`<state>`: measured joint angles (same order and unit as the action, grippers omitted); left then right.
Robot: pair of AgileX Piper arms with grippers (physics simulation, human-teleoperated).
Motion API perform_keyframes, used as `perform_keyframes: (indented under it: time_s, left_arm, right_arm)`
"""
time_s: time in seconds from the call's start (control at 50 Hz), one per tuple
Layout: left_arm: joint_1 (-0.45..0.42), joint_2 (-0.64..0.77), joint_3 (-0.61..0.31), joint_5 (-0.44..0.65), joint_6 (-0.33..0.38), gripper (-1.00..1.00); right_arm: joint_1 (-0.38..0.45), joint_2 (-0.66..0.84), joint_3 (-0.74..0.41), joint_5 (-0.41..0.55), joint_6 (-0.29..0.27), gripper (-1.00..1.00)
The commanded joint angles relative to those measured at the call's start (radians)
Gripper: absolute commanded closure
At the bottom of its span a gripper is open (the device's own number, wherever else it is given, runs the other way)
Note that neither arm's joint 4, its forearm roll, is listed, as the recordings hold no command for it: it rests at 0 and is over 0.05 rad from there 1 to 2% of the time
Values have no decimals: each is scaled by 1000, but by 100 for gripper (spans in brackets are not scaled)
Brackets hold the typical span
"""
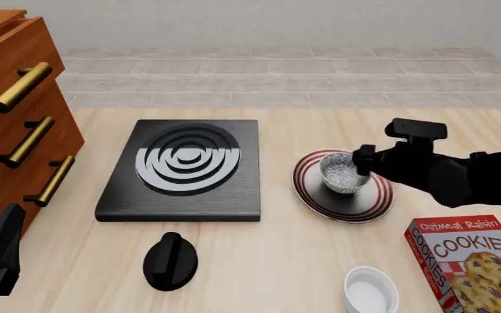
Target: Pick the akita bowl on the stove and place it on the plate.
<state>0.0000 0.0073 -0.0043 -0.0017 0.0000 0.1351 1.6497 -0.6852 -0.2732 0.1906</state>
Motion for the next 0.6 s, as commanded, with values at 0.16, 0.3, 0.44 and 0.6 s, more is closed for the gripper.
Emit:
perform_keyframes:
  time_s: [0.16, 0.3, 0.44, 0.6]
  left_arm:
    - [0, 0, 0, 0, 0, -100]
    - [0, 0, 0, 0, 0, -100]
    - [0, 0, 0, 0, 0, -100]
    - [0, 0, 0, 0, 0, -100]
  right_arm:
    - [60, -230, 143, -40, 42, -100]
    - [138, -371, 210, -44, 22, -100]
    - [155, -448, 255, -65, 37, -100]
    - [177, -574, 324, -90, 51, -100]
